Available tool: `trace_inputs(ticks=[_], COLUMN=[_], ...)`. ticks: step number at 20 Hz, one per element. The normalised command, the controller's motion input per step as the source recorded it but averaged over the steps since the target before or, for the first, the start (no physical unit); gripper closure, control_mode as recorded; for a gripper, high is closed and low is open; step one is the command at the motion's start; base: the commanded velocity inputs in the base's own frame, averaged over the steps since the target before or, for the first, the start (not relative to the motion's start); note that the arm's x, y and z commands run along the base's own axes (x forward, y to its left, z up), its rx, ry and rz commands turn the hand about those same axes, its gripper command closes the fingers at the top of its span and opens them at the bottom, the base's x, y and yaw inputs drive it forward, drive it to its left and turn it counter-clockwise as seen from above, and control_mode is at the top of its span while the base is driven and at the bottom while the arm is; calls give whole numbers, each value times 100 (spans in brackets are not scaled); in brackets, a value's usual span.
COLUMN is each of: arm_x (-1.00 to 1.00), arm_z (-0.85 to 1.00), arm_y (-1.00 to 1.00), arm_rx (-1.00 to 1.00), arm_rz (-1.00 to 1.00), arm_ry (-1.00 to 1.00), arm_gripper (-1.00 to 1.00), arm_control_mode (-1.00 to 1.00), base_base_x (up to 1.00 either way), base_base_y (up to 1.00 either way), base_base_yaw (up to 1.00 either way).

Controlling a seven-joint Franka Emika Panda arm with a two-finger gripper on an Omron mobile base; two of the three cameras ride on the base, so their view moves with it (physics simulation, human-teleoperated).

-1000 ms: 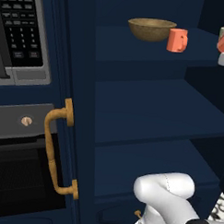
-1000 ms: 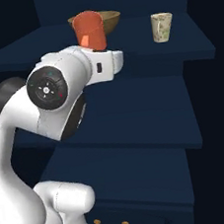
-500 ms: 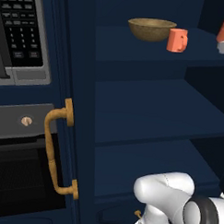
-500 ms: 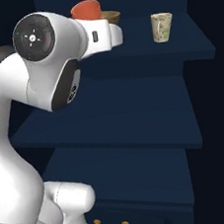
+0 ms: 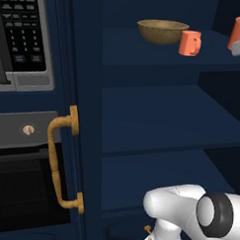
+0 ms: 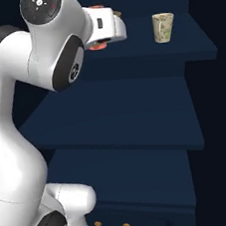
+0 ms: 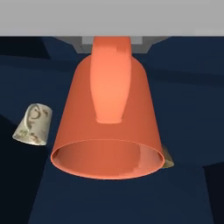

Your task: Gather all objects into one cabinet and sort the glasses and bowls to opposite sides.

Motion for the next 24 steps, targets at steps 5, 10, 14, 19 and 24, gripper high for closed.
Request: trace_inputs(ticks=[5,10,14,19,24], arm_x=[44,43,35,33,43], arm_z=[-30,0,-24,-23,-2], arm_y=[0,0,-12,-20,-25], arm_rx=[0,0,1,5,4], arm_rz=[0,0,0,0,0], arm_ry=[1,0,4,5,2], arm_gripper=[100,100,100,100,100], arm_control_mode=[-100,-100,-100,-100,-100], base_base_x=[0,0,0,0,0], base_base_y=[0,0,0,0,0], base_base_yaw=[0,0,0,0,0])
